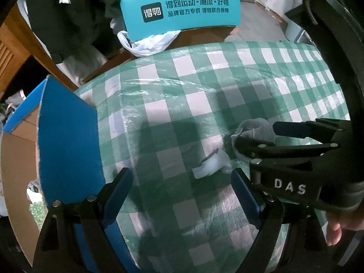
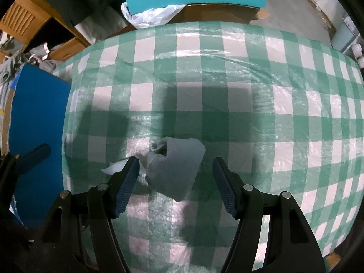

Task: Organize soft objects
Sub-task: 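Grasp the grey sock with the right gripper and lift it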

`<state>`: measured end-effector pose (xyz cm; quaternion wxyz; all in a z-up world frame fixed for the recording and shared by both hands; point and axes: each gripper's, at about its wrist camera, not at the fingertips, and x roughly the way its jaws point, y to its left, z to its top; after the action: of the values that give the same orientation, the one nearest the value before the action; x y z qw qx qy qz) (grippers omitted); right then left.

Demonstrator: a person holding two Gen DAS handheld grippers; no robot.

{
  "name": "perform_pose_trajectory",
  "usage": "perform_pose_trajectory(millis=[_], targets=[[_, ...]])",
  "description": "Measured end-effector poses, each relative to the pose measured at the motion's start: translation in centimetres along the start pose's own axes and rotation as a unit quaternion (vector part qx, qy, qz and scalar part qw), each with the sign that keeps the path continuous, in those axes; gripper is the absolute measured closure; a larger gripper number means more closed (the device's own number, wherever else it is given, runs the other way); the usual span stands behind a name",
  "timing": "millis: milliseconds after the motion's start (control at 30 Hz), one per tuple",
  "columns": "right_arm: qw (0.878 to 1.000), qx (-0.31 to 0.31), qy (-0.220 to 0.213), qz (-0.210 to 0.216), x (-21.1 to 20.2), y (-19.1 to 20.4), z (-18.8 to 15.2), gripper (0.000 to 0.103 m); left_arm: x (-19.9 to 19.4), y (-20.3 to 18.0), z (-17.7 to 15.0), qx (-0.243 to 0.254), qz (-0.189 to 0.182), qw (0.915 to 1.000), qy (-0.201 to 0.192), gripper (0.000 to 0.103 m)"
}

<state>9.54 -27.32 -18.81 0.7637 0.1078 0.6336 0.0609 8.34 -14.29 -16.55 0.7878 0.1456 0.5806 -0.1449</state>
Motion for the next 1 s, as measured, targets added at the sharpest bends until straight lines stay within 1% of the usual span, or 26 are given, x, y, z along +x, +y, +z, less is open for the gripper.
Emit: perform_pose_trajectory(millis=[100,133,200,267,300,500,633,800,867,933,1000], targets=[[1.000,-0.008,0.001,0.001,0.4,0.2,0.0,0.037,0.4,-0.1,-0.2,0.001,-0.002,1.0000,0.003,0.014],[1.000,-0.012,0.001,-0.002,0.5,0.3,0.1,0.040,0.5,-0.1,-0.2,0.002,-0.003,1.0000,0.004,0.014],[1.000,-0.016,0.000,-0.010,0.5,0.2,0.0,0.065,0.6,-0.2,-0.3,0.006,-0.006,1.0000,0.004,0.014],[1.000,-0.012,-0.001,-0.010,0.3,-0.2,-0.1,0.069,0.8,-0.2,-0.3,0.009,-0.009,0.9999,0.005,0.014],[1.000,-0.009,-0.002,-0.010,0.2,-0.4,-0.1,0.075,0.9,-0.3,-0.3,0.011,-0.012,0.9999,0.005,0.014],[1.000,0.002,-0.015,-0.015,-1.1,-1.8,-0.7,0.079,1.8,-0.9,-0.3,0.009,-0.040,0.9990,0.016,0.014],[1.000,0.007,-0.020,-0.016,-2.2,-2.7,-1.3,0.079,2.5,-1.6,-0.1,0.012,-0.046,0.9987,0.019,0.014],[1.000,0.011,-0.024,-0.009,-3.0,-3.3,-1.9,0.079,3.2,-2.2,-0.1,0.016,-0.043,0.9988,0.015,0.014],[1.000,0.011,-0.025,-0.009,-3.0,-3.2,-2.0,0.079,3.6,-2.2,-0.1,0.011,-0.042,0.9989,0.019,0.014],[1.000,0.014,-0.026,-0.010,-3.1,-3.2,-2.0,0.079,4.1,-1.9,0.0,0.001,-0.043,0.9988,0.022,0.016],[0.999,0.016,-0.027,-0.007,-3.2,-3.4,-2.1,0.079,4.4,-1.7,0.1,-0.010,-0.047,0.9986,0.023,0.021]])
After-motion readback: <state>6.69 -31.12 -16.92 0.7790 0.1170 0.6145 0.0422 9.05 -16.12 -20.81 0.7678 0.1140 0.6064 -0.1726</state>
